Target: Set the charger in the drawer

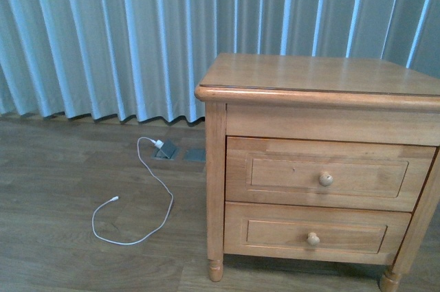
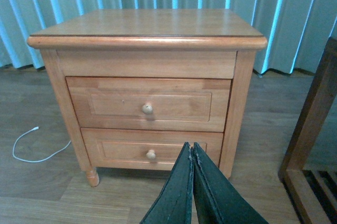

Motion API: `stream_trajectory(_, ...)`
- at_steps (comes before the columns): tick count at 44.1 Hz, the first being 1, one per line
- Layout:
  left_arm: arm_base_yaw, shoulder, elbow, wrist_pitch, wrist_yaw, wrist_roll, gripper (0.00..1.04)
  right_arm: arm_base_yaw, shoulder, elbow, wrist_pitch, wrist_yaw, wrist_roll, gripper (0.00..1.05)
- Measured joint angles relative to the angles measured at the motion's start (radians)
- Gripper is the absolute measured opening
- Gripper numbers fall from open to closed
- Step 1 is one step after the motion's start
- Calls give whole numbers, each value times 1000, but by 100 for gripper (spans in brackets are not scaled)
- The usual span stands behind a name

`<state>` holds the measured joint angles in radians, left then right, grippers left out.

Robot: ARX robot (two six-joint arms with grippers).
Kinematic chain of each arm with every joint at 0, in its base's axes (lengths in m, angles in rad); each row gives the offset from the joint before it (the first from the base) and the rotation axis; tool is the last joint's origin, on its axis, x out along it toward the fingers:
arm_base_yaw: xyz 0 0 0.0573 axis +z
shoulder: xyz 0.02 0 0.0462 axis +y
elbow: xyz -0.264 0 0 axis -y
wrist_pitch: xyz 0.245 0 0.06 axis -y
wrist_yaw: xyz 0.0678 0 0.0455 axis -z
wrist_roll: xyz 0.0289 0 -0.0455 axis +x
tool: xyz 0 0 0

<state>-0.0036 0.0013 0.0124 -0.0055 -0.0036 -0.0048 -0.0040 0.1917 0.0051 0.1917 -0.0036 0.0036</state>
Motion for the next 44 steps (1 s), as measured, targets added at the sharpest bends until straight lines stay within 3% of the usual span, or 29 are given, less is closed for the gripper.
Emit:
stream_trajectory(4,0,0,0,0,1,0,99,0,-17,0,-13,3,-1,2)
stream_trajectory(8,0,0,0,0,-1,0,99,0,-153,0,-180,0,-2,2)
stream_trajectory(26,1,0,0,0,0,0,99,1,-187,0,-190,2,-2,2)
stream_trajectory(44,1,0,0,0,1,0,99,1,-187,0,-190,2,-3,74)
